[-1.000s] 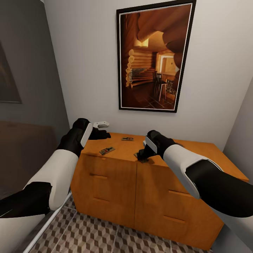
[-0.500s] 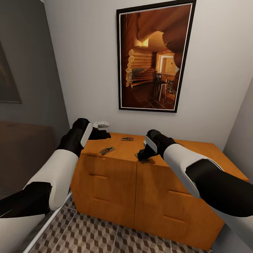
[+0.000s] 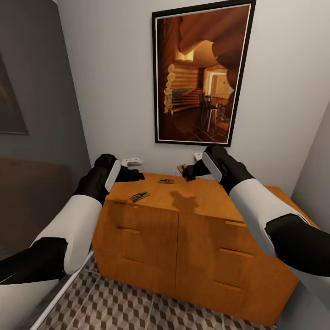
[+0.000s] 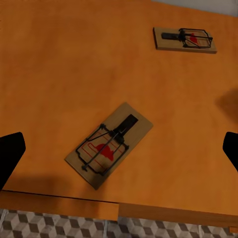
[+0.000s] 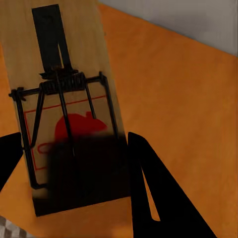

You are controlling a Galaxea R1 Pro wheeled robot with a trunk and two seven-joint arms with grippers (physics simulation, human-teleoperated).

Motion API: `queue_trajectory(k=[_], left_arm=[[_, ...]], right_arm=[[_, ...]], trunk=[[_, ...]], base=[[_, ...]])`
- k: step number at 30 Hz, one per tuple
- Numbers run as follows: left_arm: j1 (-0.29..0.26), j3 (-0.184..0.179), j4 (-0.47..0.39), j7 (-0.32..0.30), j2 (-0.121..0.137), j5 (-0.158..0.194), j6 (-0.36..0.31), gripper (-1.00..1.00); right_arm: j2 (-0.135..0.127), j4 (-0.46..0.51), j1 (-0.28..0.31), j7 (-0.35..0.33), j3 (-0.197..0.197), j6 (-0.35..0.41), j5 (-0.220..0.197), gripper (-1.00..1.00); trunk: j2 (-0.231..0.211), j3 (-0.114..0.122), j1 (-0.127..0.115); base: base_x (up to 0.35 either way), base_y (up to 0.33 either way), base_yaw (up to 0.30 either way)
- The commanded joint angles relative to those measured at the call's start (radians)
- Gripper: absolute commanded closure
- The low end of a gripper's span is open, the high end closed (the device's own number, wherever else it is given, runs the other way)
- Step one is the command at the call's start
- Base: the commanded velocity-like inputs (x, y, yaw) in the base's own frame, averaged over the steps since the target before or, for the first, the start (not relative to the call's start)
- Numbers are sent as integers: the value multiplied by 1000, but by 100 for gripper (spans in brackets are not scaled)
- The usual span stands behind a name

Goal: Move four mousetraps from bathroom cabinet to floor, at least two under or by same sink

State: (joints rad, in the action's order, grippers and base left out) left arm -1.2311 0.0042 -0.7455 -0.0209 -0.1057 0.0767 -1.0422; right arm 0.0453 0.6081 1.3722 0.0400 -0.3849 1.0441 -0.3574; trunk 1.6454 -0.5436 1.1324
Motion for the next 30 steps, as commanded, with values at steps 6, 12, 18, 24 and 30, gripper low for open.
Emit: queue_trajectory(k=[6, 12, 18, 24, 30], left_arm=[[-1, 0, 0, 2, 0, 6, -4, -100], [-1, 0, 0, 2, 0, 6, -4, -100], [-1, 0, 0, 2, 0, 5, -4, -100], [-1, 0, 0, 2, 0, 6, -4, -100], [-1, 0, 1, 2, 0, 6, -4, -100]], right_arm=[[-3, 7, 1, 6, 38, 3, -9, 100], [-5, 9, 1, 10, 41, 3, -7, 100], [-9, 15, 1, 11, 40, 3, -4, 100], [-9, 17, 1, 10, 41, 3, -3, 100], [-5, 17, 1, 10, 40, 3, -4, 100]], trunk=[[1, -1, 0], [1, -1, 0], [1, -1, 0], [1, -1, 0], [1, -1, 0]], base=[[0, 0, 0], [0, 0, 0], [0, 0, 0], [0, 0, 0], [0, 0, 0]])
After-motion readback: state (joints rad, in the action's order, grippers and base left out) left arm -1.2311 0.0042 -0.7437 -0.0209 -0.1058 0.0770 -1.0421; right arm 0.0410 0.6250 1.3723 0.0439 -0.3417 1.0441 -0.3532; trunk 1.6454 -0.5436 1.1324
